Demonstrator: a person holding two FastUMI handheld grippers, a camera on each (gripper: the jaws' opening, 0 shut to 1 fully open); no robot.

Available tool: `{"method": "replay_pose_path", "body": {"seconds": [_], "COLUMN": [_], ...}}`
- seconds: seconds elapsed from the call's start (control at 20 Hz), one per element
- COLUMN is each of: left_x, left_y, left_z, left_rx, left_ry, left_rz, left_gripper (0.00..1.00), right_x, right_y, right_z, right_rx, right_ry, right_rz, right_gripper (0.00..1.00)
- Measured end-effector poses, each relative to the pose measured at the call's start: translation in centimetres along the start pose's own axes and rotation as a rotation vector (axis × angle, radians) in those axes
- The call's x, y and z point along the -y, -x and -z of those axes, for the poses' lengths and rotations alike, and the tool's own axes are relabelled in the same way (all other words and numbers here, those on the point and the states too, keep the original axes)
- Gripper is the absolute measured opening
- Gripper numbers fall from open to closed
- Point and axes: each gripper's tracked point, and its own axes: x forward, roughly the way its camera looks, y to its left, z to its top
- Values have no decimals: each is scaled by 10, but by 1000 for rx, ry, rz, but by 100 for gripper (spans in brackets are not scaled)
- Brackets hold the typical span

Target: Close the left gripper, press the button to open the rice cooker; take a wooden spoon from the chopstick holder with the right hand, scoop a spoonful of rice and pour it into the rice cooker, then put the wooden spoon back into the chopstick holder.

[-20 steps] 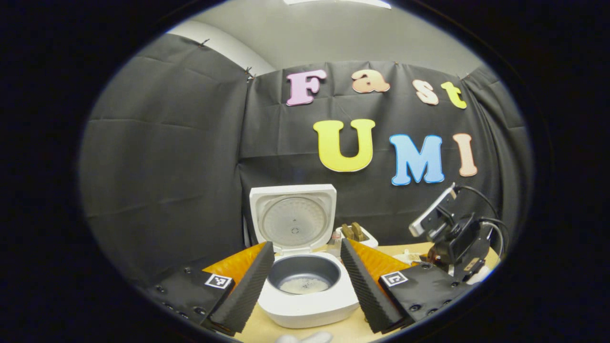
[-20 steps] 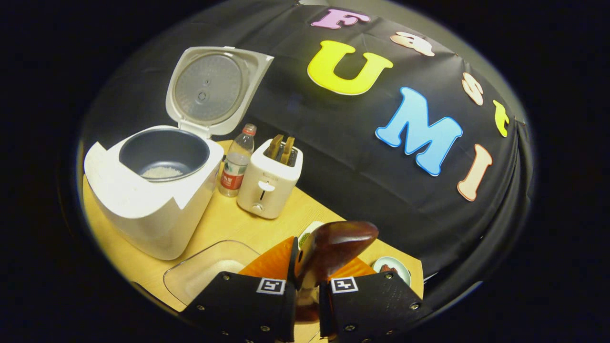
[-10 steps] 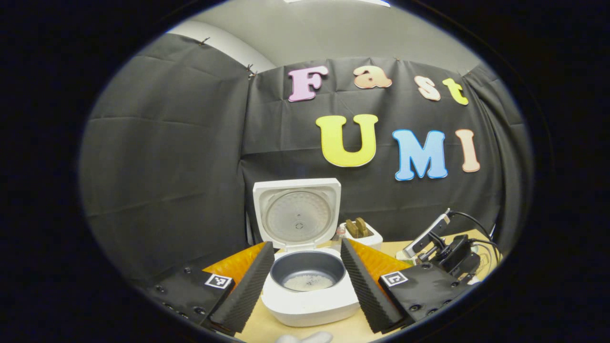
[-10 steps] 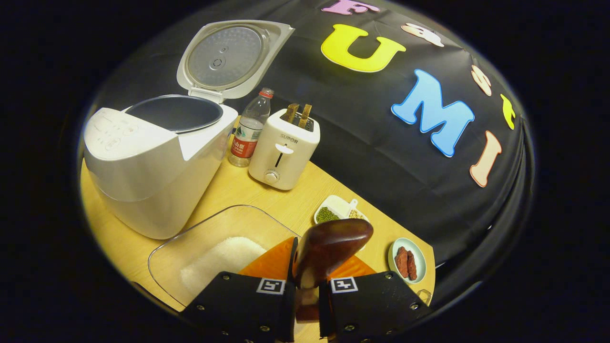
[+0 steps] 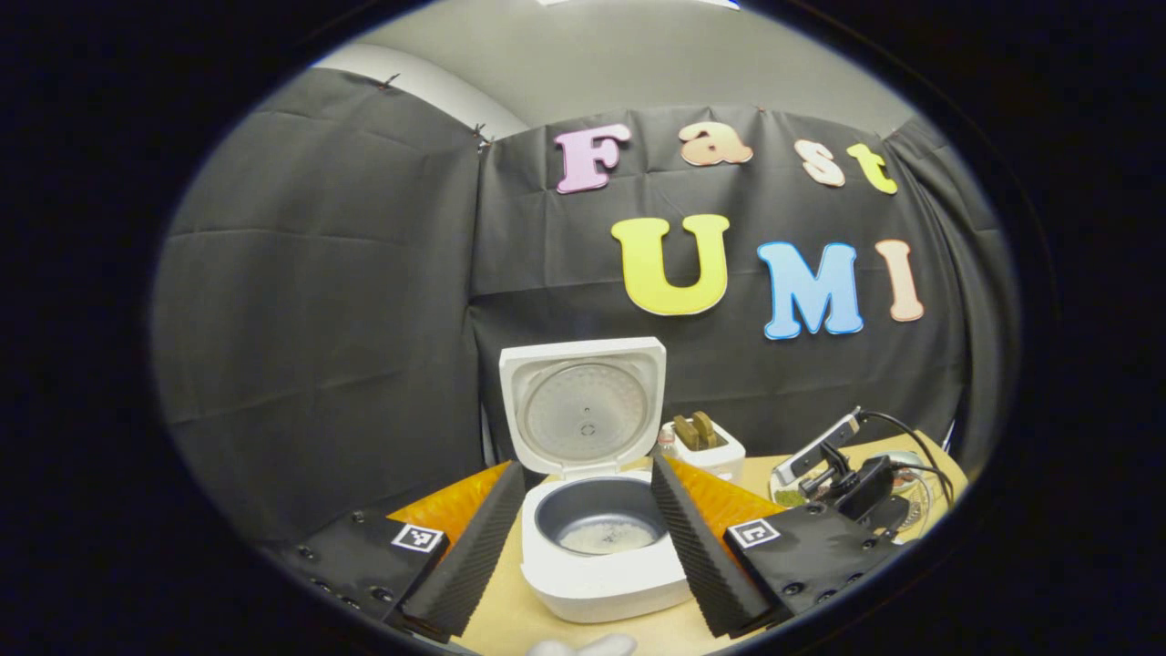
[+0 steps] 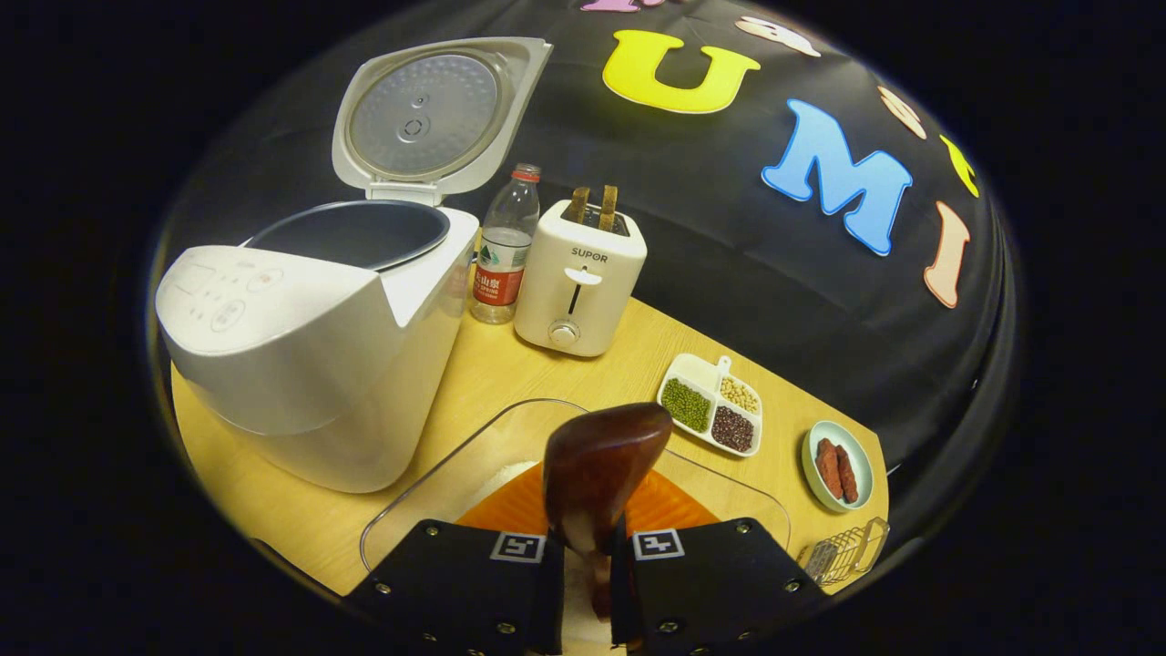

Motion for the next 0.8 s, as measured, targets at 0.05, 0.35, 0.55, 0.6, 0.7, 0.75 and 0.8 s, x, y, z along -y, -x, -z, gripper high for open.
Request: {"method": "replay_pose_path", "body": {"seconds": [0.05, 0.35, 0.55, 0.6, 0.7, 0.75, 0.8], "left_x": [-2, -7, -9, -8, -7, -6, -6], "left_y": [-1, -1, -4, -6, -7, -9, -10], "left_z": [2, 0, -1, -2, -3, -2, -2], "left_rx": [-2, -2, 0, -1, -3, -3, -5], "left_ry": [0, -11, -14, -14, -13, -13, -14], "left_rz": [-2, -6, -6, -6, 0, 2, 3], "left_gripper": [98, 98, 98, 98, 98, 99, 99], "right_x": [-4, -25, -22, -21, -16, -15, -13], "right_y": [0, 6, 3, 2, -1, -2, -2], "right_z": [0, -12, -21, -20, -22, -23, -23], "right_rx": [-5, -16, -17, -22, -27, -30, -34], "right_ry": [-23, -209, -392, -442, -554, -614, -678], "right_rz": [-7, -83, -143, -155, -187, -214, -236], "right_gripper": [21, 21, 21, 21, 21, 21, 21]}}
